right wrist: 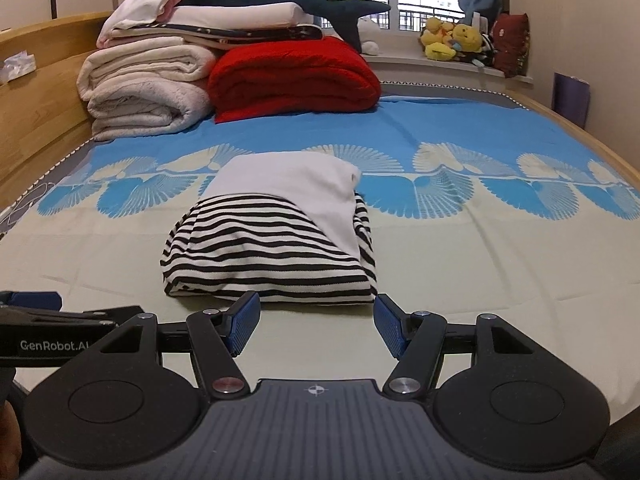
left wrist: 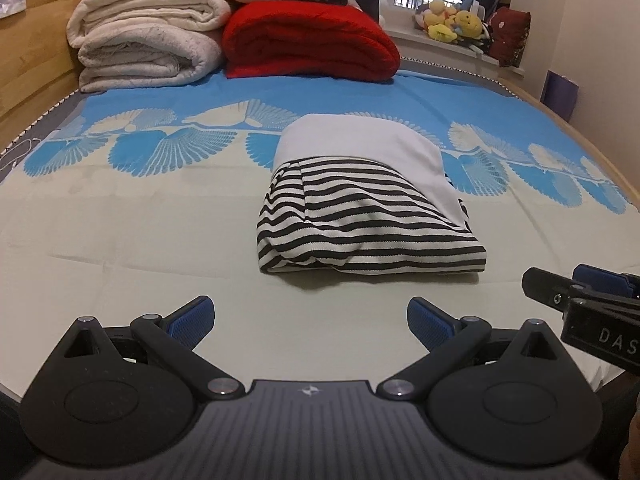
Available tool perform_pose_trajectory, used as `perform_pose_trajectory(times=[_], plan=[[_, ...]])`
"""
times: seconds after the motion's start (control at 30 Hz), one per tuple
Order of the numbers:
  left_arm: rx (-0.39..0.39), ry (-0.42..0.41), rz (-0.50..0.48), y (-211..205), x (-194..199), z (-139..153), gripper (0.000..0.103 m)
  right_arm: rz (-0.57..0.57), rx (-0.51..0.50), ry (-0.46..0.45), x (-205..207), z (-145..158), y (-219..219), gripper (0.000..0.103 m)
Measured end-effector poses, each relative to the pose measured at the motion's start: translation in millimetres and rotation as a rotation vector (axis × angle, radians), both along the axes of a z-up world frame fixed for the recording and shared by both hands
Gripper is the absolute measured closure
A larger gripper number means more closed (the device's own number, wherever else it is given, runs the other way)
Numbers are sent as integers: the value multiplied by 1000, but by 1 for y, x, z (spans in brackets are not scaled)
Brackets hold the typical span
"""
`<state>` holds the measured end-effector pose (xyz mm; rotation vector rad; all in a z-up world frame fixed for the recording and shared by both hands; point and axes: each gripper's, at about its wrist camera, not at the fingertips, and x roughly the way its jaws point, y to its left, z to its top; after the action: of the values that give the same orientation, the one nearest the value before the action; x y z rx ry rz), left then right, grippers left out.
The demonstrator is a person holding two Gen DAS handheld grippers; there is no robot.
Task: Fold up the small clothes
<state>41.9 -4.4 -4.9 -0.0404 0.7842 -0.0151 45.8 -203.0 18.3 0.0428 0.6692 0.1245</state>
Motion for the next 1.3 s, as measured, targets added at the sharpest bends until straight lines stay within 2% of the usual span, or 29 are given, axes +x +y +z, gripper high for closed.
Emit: perform_pose_trajectory(times=[1.3], plan=[[-13,-1,-33,3,1,-2,1,17,21,5,-1,4,9,38]])
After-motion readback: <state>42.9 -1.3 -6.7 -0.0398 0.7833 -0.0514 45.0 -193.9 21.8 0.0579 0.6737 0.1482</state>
